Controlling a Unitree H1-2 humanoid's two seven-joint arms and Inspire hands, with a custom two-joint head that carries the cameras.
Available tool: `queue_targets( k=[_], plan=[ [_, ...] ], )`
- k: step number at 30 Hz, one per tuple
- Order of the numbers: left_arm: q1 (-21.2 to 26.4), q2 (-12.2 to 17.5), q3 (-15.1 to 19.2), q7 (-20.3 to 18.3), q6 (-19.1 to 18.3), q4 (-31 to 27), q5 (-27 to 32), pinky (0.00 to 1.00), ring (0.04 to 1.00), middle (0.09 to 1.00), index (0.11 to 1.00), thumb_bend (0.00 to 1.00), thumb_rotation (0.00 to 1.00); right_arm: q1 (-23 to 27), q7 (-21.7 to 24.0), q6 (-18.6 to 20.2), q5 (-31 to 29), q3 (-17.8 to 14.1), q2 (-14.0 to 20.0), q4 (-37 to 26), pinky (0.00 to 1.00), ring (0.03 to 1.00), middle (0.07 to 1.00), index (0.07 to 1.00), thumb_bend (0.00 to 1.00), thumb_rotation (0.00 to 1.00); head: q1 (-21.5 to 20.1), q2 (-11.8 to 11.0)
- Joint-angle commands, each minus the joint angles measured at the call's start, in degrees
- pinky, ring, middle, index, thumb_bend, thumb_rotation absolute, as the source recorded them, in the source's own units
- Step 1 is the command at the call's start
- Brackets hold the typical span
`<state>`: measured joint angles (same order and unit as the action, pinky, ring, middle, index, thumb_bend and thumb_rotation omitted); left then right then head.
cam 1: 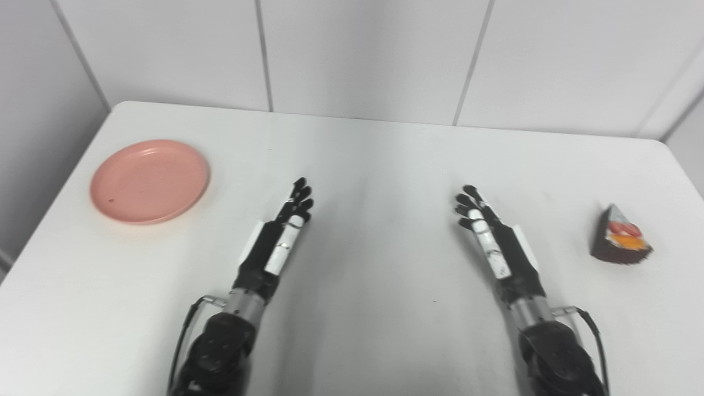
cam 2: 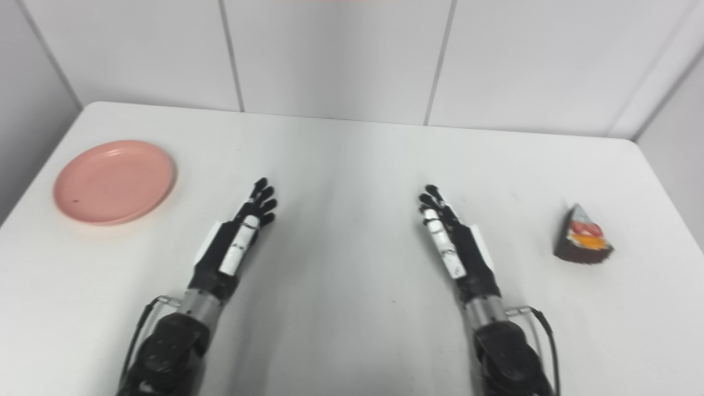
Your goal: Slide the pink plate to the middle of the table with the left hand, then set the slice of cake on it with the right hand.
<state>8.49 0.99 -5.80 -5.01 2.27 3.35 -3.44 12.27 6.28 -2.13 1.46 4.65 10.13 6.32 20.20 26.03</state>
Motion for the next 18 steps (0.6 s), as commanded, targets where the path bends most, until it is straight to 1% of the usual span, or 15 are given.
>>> queue_targets(
  k=[1,2,3,4,5,6,8,9,12,14,18],
  plan=[
    [-0.38,-0.99,-1.30,0.63,-2.14,3.81,-1.54,0.95,0.979,1.000,0.997,0.35,1.00,0.04,1.79,-1.25,-0.73,0.09,0.57,2.30,0.90,0.897,0.911,0.935,0.22,1.00,0.86,-0.53],
    [-0.19,-1.21,-1.50,0.84,-1.91,4.34,-1.92,0.95,0.982,1.000,0.997,0.35,1.00,0.16,2.01,-1.91,-0.93,-0.04,0.76,3.06,0.90,0.900,0.913,0.937,0.22,1.00,2.40,-1.71],
    [-0.07,-1.37,-1.67,0.98,-1.77,4.69,-2.17,0.96,0.986,1.000,0.998,0.36,1.00,0.22,2.18,-2.49,-1.15,-0.20,0.85,3.62,0.90,0.899,0.911,0.935,0.22,1.00,2.40,-1.71],
    [0.12,-1.60,-1.79,1.17,-1.51,5.29,-2.36,0.96,0.987,1.000,0.998,0.36,1.00,0.39,2.45,-3.36,-1.49,-0.41,0.93,4.50,0.90,0.899,0.910,0.935,0.22,1.00,3.87,-2.81],
    [0.27,-1.81,-1.90,1.39,-1.45,5.70,-2.52,0.96,0.987,1.000,0.998,0.37,1.00,0.56,2.80,-4.00,-1.86,-0.53,1.04,5.26,0.90,0.899,0.910,0.936,0.22,1.00,4.08,-2.96],
    [0.46,-1.99,-2.06,1.64,-1.26,6.22,-2.73,0.96,0.989,1.000,0.999,0.37,1.00,0.82,3.12,-4.33,-2.31,-0.67,1.10,6.10,0.91,0.903,0.914,0.940,0.22,1.00,5.15,-3.76],
    [0.69,-2.30,-2.25,1.89,-0.80,6.98,-2.98,0.97,0.994,1.000,1.000,0.38,1.00,1.14,3.48,-4.65,-2.97,-1.02,1.03,7.09,0.93,0.909,0.920,0.946,0.23,1.00,5.54,-4.05],
    [0.87,-2.57,-2.29,2.05,-0.60,7.51,-3.08,0.97,0.995,1.000,1.000,0.38,1.00,1.31,3.60,-4.90,-3.20,-1.22,1.08,7.62,0.93,0.909,0.921,0.946,0.22,1.00,7.09,-5.03],
    [1.27,-3.26,-2.37,2.51,-0.39,8.60,-3.15,0.98,0.996,1.000,1.000,0.38,1.00,1.44,3.67,-5.24,-3.54,-1.60,1.27,8.22,0.92,0.903,0.914,0.940,0.20,1.00,8.27,-5.62],
    [1.61,-3.80,-2.49,2.82,-0.40,9.40,-3.29,0.99,0.998,1.000,1.000,0.40,1.00,1.50,3.75,-4.45,-4.17,-1.95,1.41,8.29,0.93,0.906,0.915,0.941,0.18,1.00,10.11,-6.40],
    [2.15,-4.48,-2.56,3.34,0.52,10.84,-3.04,0.99,1.000,1.000,1.000,0.41,1.00,1.67,4.33,-4.10,-4.94,-2.30,1.52,8.51,0.96,0.924,0.931,0.953,0.19,1.00,10.55,-6.50]
  ],
)
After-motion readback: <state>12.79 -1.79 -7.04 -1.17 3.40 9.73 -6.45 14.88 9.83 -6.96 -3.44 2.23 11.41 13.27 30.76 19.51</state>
